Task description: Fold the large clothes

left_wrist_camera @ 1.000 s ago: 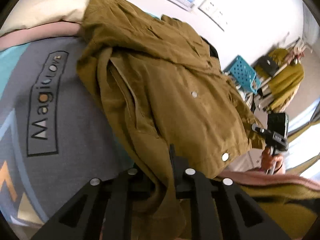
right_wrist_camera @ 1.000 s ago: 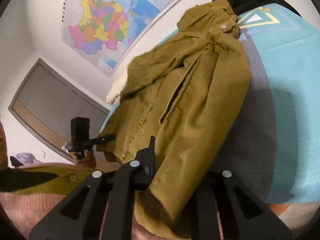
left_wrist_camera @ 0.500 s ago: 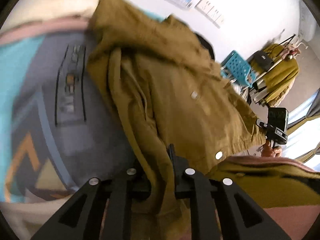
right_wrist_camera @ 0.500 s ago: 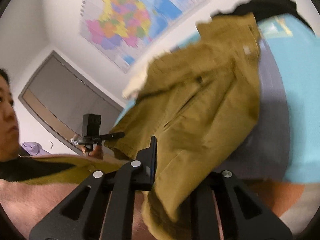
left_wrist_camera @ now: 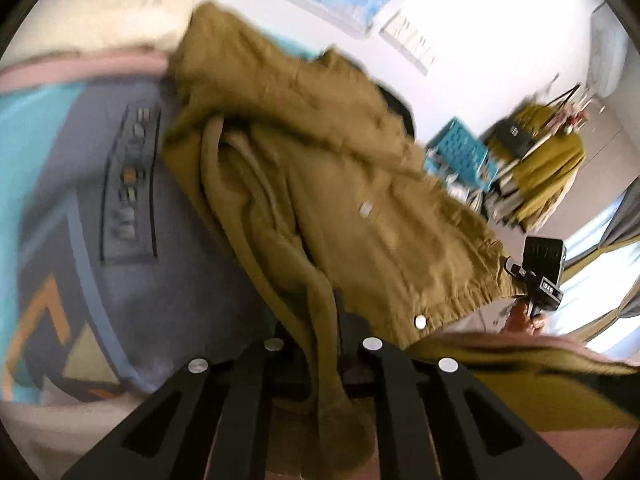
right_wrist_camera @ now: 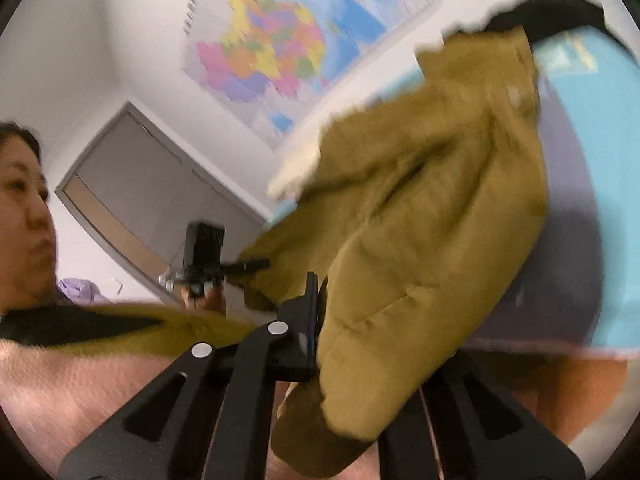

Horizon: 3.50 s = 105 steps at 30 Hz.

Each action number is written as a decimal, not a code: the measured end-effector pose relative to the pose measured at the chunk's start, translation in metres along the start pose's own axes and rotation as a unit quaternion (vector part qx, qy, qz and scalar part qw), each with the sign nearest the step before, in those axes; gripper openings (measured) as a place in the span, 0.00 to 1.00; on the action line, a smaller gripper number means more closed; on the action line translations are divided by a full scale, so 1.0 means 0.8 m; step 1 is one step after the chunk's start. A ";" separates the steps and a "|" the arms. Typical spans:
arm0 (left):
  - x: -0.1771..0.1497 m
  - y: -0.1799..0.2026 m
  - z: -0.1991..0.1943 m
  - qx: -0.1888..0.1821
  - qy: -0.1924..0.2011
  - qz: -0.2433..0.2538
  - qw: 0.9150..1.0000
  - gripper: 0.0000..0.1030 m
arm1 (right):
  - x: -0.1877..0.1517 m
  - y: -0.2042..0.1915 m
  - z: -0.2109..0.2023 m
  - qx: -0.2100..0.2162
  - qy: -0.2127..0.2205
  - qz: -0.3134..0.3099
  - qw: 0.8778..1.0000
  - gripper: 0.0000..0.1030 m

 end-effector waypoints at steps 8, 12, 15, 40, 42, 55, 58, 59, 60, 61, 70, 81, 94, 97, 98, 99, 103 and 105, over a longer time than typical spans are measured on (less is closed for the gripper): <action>0.067 -0.005 -0.045 -0.022 0.053 -0.032 0.998 0.07 | 0.103 -0.017 0.000 -0.009 0.050 -0.047 0.998 0.04; 0.105 0.003 -0.049 -0.012 0.052 -0.021 0.998 0.08 | 0.150 -0.008 0.003 -0.015 0.061 -0.048 0.997 0.04; 0.140 0.002 -0.056 -0.008 0.048 -0.020 0.999 0.09 | 0.183 0.004 0.010 -0.018 0.067 -0.042 0.997 0.04; 0.343 -0.041 0.047 0.041 -0.006 -0.051 0.998 0.11 | 0.351 0.176 0.072 -0.086 0.052 0.066 0.993 0.05; 0.349 -0.046 0.059 0.048 -0.011 -0.056 0.997 0.11 | 0.355 0.191 0.077 -0.092 0.048 0.075 0.992 0.05; 0.387 -0.075 0.130 0.094 -0.045 -0.064 0.992 0.13 | 0.372 0.286 0.106 -0.123 0.036 0.141 0.982 0.05; 0.392 -0.085 0.145 0.102 -0.052 -0.072 0.991 0.13 | 0.373 0.303 0.113 -0.132 0.032 0.153 0.979 0.05; 0.393 -0.087 0.151 0.107 -0.054 -0.071 0.990 0.13 | 0.373 0.310 0.115 -0.135 0.031 0.159 0.977 0.05; 0.394 -0.089 0.155 0.110 -0.055 -0.071 0.990 0.13 | 0.373 0.315 0.117 -0.135 0.032 0.165 0.977 0.05; 0.395 -0.091 0.159 0.113 -0.057 -0.072 0.989 0.13 | 0.373 0.321 0.118 -0.136 0.033 0.172 0.975 0.05; 0.402 -0.108 0.180 0.110 -0.075 -0.090 0.987 0.13 | 0.379 0.310 0.104 -0.126 0.061 0.169 0.976 0.40; 0.399 -0.113 0.183 0.102 -0.073 -0.106 0.986 0.13 | 0.346 0.196 0.148 -0.231 -0.015 -0.027 0.972 0.67; 0.401 -0.105 0.177 0.084 -0.067 -0.118 0.987 0.16 | 0.307 0.215 0.326 -0.253 -0.168 -0.118 0.946 0.16; 0.402 -0.102 0.159 0.056 -0.052 -0.131 0.988 0.24 | 0.314 0.238 0.330 -0.255 -0.163 -0.091 0.949 0.16; 0.402 -0.098 0.147 0.049 -0.037 -0.134 0.989 0.29 | 0.316 0.241 0.331 -0.254 -0.161 -0.087 0.950 0.16; 0.402 -0.096 0.136 0.047 -0.022 -0.136 0.989 0.31 | 0.318 0.244 0.332 -0.254 -0.161 -0.085 0.950 0.16; 0.394 -0.071 0.082 0.049 0.063 -0.098 0.992 0.47 | 0.325 0.250 0.329 -0.253 -0.146 -0.073 0.954 0.21; 0.387 -0.061 0.078 0.057 0.073 -0.070 0.993 0.51 | 0.328 0.243 0.322 -0.257 -0.137 -0.077 0.954 0.26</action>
Point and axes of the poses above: each gripper's, at about its wrist camera, not at the fingertips, and z roughly the way its jaws point, y to its right, x to its top, the point moved 4 cm from there along z, roughly the way its jaws point, and after that the axes turned 14 degrees about x, right-handed, at the moved point
